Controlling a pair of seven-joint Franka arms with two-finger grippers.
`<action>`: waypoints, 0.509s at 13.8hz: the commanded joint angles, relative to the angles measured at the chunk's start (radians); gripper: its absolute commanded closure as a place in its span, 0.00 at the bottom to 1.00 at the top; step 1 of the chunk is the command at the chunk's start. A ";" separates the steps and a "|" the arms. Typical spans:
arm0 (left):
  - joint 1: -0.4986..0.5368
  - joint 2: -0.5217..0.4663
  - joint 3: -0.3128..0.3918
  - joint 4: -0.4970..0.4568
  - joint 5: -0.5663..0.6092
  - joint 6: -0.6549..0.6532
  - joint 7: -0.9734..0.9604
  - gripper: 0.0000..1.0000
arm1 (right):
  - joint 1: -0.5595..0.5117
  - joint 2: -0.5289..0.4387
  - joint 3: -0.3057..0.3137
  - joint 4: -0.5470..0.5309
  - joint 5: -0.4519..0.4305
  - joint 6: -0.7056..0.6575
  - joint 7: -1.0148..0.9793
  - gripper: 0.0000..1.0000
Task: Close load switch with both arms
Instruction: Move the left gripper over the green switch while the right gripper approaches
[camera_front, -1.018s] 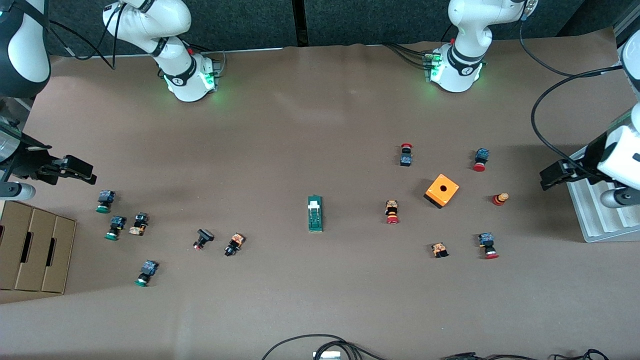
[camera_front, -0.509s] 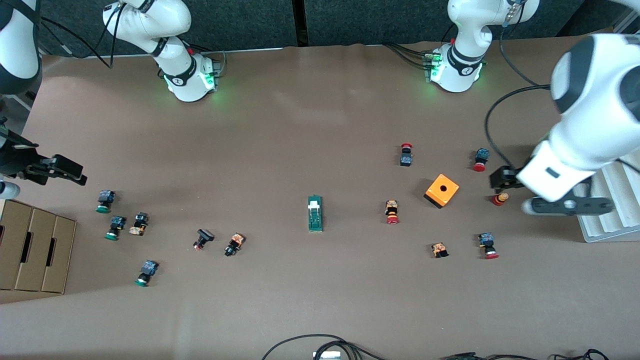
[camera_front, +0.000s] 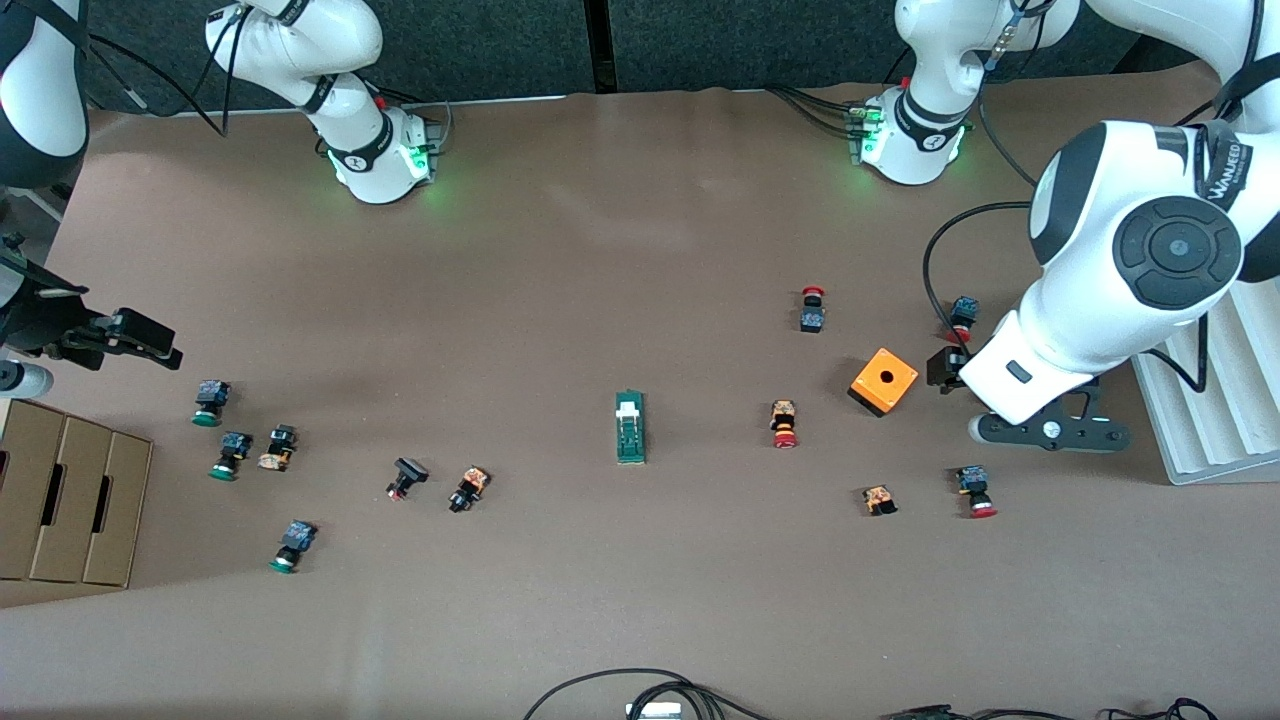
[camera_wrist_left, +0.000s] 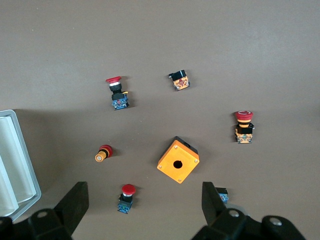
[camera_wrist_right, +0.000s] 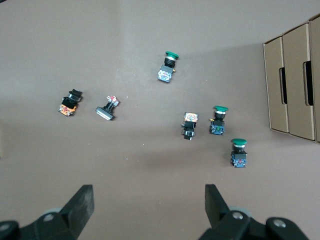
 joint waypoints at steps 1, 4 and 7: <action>-0.065 0.001 0.005 0.011 0.002 -0.016 -0.004 0.00 | 0.009 0.013 0.002 0.021 0.003 -0.007 0.012 0.01; -0.142 0.005 0.006 0.013 0.034 -0.006 -0.030 0.00 | 0.035 0.029 0.013 0.029 0.037 0.010 0.083 0.01; -0.177 0.008 0.005 0.013 0.050 0.028 -0.088 0.00 | 0.088 0.104 0.013 0.118 0.098 0.014 0.234 0.02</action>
